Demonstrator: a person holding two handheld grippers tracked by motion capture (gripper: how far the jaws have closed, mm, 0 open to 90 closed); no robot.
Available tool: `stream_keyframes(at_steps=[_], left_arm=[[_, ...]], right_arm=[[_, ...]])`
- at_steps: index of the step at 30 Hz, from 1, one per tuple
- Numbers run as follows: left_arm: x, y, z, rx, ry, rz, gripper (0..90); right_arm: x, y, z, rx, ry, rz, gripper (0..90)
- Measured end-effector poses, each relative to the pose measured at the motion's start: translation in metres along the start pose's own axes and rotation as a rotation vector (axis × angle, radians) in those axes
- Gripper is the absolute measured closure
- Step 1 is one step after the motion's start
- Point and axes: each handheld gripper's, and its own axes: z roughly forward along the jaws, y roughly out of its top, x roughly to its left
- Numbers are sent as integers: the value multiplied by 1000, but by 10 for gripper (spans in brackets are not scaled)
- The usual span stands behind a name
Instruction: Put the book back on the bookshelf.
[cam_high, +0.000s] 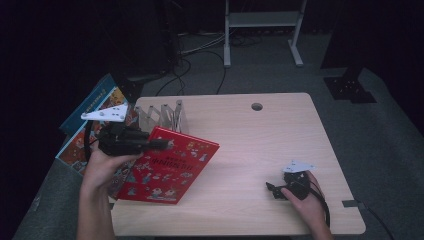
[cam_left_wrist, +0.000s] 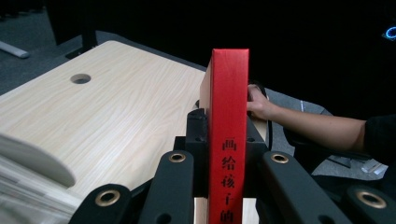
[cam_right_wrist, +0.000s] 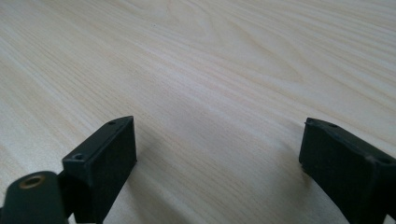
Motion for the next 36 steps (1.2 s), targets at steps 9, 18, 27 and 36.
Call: stream_keyframes(at_steps=[9, 18, 27, 36], left_arm=[[4, -13, -38, -56, 101, -38, 796], [4, -22, -66, -89, 218, -73, 796], [7, -25, -73, -103, 372, -101, 796], [8, -21, -64, -142, 559, -115, 795]], right_arm=[[0, 0, 0, 0, 0, 1, 101], [0, 0, 0, 0, 0, 2, 101], [0, 0, 0, 0, 0, 2, 101], [0, 0, 0, -3, -2, -2, 101]])
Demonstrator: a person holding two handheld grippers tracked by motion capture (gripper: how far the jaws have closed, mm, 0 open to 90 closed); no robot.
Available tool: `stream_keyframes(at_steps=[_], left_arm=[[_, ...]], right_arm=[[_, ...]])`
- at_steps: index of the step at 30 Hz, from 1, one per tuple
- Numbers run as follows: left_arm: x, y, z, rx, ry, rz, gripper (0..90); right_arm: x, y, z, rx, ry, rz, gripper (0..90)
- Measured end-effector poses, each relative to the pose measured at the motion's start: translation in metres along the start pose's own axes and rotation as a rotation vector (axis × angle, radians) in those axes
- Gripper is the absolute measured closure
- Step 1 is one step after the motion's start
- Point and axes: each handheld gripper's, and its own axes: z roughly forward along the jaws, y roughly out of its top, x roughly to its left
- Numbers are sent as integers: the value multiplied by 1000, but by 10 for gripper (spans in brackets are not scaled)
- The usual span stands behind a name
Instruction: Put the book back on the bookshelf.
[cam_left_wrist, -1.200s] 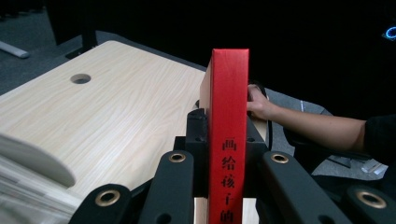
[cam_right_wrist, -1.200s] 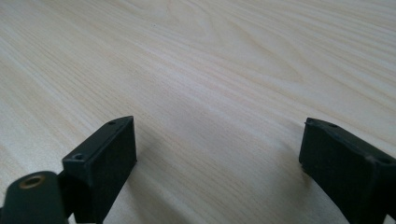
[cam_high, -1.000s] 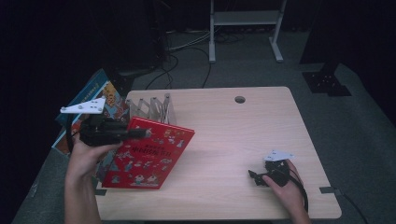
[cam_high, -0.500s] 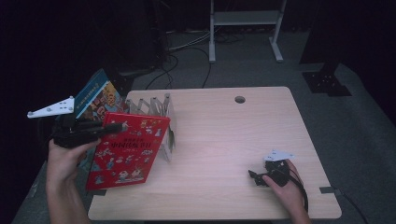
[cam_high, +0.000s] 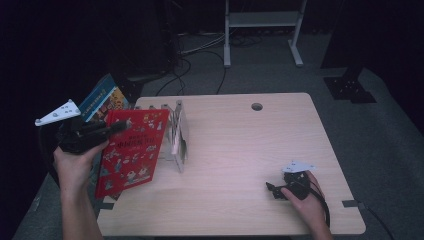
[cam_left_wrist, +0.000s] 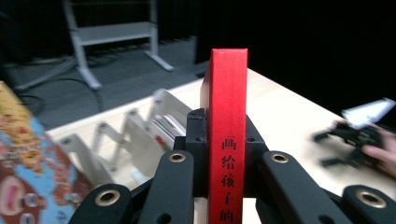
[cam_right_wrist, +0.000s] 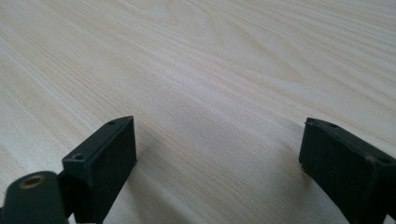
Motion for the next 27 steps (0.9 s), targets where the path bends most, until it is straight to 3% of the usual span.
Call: stream_keyframes(at_steps=[12, 21, 27], left_arm=[[2, -2, 24, -43, 159, -6, 795], [9, -4, 39, -78, 243, -11, 795], [18, -5, 51, -99, 260, -10, 796]], right_arm=[[0, 0, 0, 2, 1, 3, 101], [0, 0, 0, 3, 1, 4, 101], [0, 0, 0, 2, 4, 2, 99]])
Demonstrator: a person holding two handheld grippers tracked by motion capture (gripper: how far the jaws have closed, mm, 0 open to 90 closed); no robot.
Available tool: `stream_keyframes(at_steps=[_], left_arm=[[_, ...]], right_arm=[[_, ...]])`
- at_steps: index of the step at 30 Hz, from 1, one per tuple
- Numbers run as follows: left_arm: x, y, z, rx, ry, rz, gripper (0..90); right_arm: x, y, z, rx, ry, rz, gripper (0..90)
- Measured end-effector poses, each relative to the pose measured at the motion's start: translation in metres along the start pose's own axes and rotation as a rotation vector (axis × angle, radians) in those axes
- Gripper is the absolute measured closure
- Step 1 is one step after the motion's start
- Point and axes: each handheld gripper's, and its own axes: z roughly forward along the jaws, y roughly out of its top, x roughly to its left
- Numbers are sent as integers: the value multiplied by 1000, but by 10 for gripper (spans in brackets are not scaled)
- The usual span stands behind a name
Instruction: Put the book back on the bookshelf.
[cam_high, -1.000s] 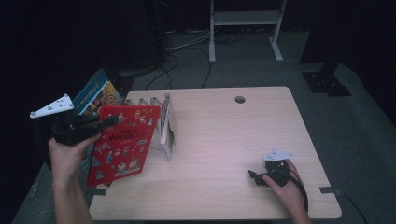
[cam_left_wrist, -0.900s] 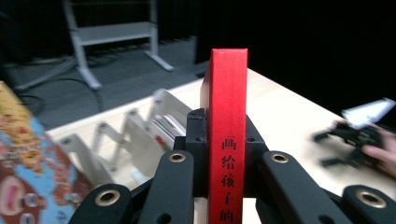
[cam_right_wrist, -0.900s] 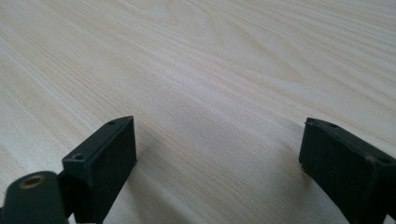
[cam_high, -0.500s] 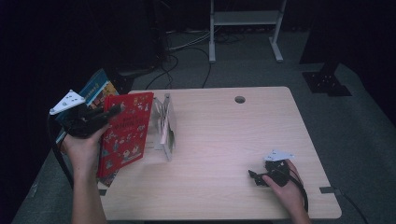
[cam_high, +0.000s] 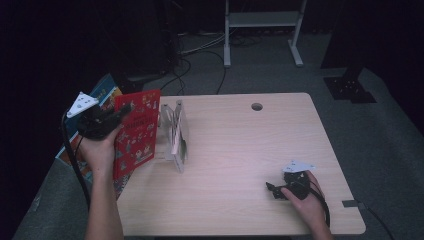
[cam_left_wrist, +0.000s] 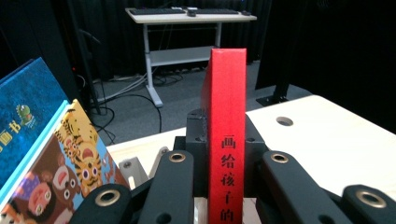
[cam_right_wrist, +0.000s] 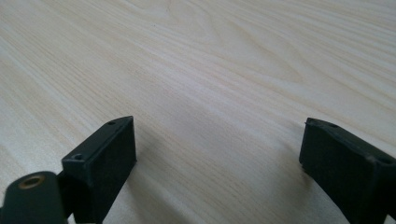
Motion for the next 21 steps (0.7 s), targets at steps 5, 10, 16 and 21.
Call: stream_keyframes(at_steps=[5, 10, 16, 21], left_arm=[[3, -2, 14, -29, 19, -4, 796], [5, -3, 27, -44, 27, -2, 796], [7, -8, 38, -55, 47, -8, 796], [11, -15, 45, -57, 51, -21, 796]], right_arm=[[0, 0, 0, 0, 0, -1, 99], [0, 0, 0, 0, 0, 0, 99], [0, 0, 0, 0, 1, -1, 99], [0, 0, 0, 0, 2, 0, 99]])
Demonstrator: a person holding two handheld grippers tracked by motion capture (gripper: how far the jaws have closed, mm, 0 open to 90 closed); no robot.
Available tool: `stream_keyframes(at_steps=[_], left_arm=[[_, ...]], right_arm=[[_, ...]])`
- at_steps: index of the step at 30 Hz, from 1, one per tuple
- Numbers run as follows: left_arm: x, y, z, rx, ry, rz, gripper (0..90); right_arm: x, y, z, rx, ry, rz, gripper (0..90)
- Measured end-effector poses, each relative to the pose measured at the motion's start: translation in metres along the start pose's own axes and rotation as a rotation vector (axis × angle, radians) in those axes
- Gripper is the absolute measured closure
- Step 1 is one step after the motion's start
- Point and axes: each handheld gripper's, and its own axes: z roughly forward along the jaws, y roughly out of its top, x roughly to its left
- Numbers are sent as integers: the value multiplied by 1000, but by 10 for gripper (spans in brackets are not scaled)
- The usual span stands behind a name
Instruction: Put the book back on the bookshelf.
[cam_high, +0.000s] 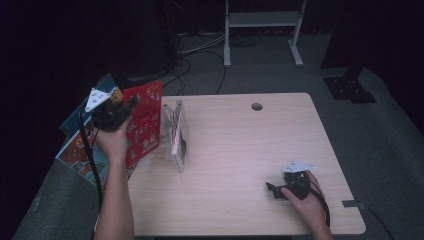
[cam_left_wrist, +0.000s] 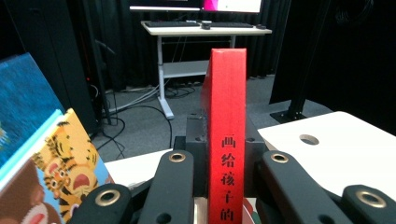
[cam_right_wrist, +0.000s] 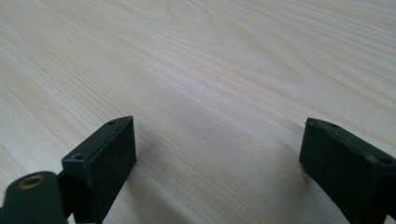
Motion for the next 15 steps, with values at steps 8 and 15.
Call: stream_keyframes(at_steps=[8, 15], left_arm=[[2, -7, 4, 9, -4, 0, 796], [-2, -5, 0, 39, 10, 2, 795]], right_arm=[[0, 0, 0, 1, 0, -3, 99], [0, 0, 0, 2, 0, -1, 99]])
